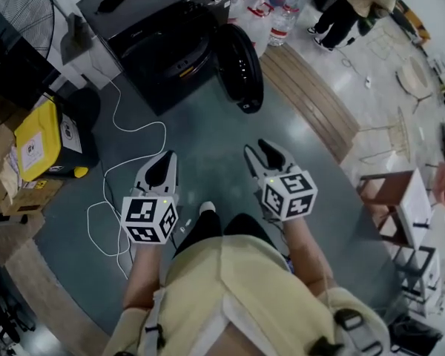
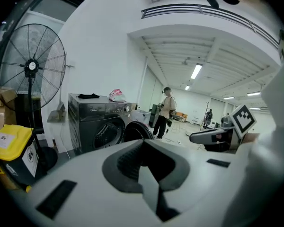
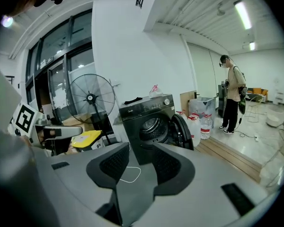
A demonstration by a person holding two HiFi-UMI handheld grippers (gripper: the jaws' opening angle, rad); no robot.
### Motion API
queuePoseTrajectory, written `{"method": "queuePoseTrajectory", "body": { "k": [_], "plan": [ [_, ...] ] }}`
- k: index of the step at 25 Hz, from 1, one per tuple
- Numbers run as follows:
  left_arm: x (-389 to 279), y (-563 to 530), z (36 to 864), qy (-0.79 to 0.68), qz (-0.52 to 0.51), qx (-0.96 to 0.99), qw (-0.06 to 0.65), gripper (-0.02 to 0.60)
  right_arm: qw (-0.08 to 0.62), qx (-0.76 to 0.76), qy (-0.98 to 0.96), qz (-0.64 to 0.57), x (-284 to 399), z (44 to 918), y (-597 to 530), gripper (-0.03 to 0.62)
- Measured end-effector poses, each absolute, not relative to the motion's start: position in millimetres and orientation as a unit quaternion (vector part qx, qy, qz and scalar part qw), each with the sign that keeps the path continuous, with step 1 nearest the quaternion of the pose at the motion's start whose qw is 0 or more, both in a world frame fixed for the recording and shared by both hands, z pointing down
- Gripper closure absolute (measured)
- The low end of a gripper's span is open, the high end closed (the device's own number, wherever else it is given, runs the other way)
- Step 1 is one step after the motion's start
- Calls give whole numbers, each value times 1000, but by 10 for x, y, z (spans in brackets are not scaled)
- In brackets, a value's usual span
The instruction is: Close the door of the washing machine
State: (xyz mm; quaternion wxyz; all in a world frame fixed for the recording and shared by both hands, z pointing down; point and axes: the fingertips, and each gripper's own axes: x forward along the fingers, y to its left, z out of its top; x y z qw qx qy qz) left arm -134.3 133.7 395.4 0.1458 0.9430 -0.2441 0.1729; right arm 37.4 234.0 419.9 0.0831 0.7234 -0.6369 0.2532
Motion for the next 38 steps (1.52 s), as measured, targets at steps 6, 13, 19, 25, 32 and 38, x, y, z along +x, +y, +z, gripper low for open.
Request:
{"method": "queuePoseTrajectory", "body": {
  "k": [6, 13, 19, 25, 32, 38],
  "plan": [
    [-1201, 1029, 4101, -224, 180, 945, 159, 577, 109, 739, -608, 271, 553, 4405, 2086, 451],
    [-895, 759, 4249, -239, 184, 938, 170, 577, 106, 761, -575, 281, 1166, 4639, 1874, 448],
    [-505, 532, 4347, -255, 188, 932, 173, 577, 117, 758, -572, 290, 1728, 4860, 1620, 448],
    [-53, 319, 4530, -256, 201, 929, 179, 577, 134, 745, -581, 299, 2171, 5073, 1313, 448],
    [449, 93, 4697, -257, 219, 924, 180, 577, 143, 731, -589, 313, 2630, 5360, 995, 448],
    [742, -101, 4782, -277, 223, 917, 180, 577, 156, 718, -595, 326, 2977, 5622, 740, 450]
  ]
}}
